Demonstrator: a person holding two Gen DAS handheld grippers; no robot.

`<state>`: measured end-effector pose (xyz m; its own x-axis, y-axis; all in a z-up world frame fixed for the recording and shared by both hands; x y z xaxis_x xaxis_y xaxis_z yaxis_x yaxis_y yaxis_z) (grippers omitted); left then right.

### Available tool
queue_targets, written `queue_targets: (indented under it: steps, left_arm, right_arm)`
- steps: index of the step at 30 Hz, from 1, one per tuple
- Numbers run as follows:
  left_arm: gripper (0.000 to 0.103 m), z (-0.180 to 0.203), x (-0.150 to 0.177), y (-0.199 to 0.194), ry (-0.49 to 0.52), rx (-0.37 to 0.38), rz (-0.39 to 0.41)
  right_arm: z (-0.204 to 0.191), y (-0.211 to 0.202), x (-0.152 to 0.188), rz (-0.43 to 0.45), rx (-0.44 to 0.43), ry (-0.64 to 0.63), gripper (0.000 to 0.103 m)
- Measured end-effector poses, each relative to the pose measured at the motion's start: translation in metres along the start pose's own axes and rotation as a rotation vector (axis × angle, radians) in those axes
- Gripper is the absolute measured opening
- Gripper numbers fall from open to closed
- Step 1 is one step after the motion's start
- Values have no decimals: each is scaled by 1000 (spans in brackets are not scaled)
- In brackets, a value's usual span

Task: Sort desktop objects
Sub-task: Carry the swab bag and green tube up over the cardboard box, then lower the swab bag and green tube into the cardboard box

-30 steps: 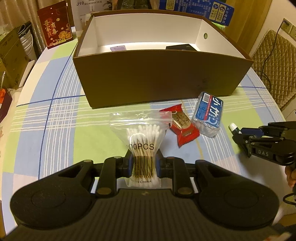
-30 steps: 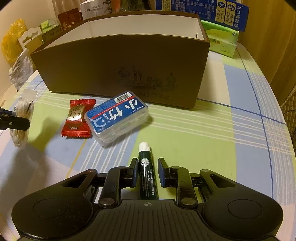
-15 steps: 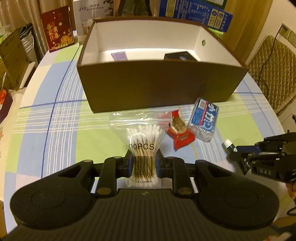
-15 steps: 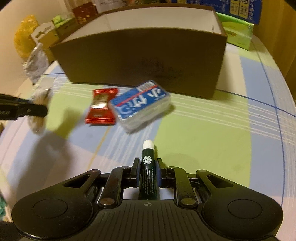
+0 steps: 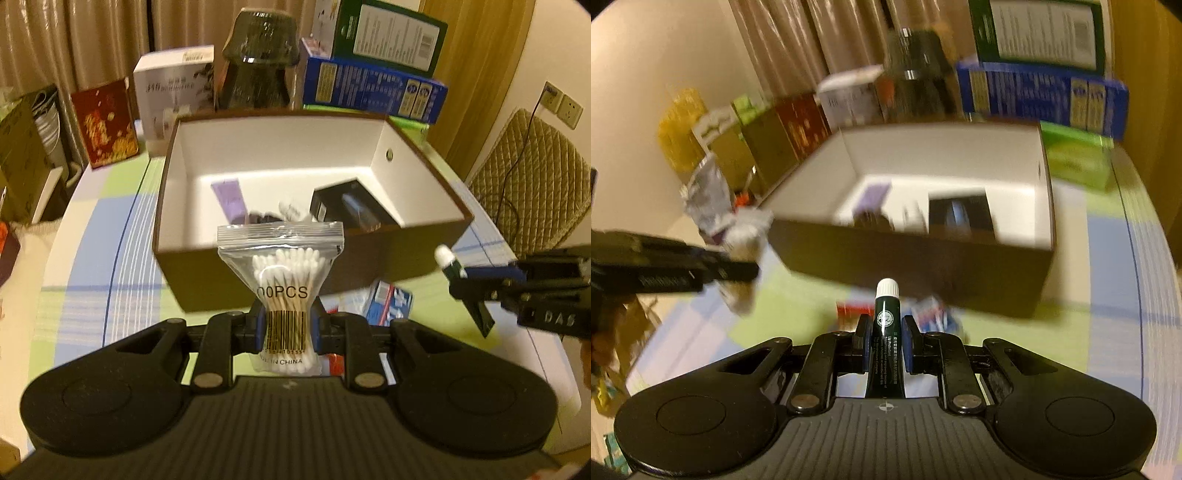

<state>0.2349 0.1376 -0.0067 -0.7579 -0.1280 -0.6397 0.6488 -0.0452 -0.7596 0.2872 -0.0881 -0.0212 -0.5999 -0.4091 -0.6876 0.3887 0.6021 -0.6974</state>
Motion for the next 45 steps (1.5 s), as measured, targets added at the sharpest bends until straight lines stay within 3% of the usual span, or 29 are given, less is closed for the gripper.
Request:
queue_targets:
  steps: [6,13,22,31,45]
  left_arm:
    - [19,6,-29,8,29,2,31]
    - [19,10,-51,26,51,0,40]
    - [19,1,-89,70,41,-1,-13]
    - [19,-14,-129,128,-32,-20,-83]
    - [19,-19,-143,206,-90,-50,-179]
  right_arm:
    - [3,1,-47,80,28,-22,14]
    - [16,7,-76,104,62,-37,14]
    - [48,49,-102,53,145,-22,14]
    - [87,96,-129,-16,222,-1,14]
    - [112,139,-141,-91,262,-17,14]
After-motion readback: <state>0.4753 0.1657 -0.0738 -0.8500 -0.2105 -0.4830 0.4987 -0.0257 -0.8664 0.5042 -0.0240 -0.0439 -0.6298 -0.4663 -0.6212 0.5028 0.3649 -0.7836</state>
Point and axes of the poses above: each gripper's, at about its wrist camera, not at the fingertips, and y roughly the way its jaws point, z to its right, x to its underside, the point moved 1 cm from there along y, roughly the way its jaws point, and after that the axes turned 3 degrees about -y, right-handed, at the moved point
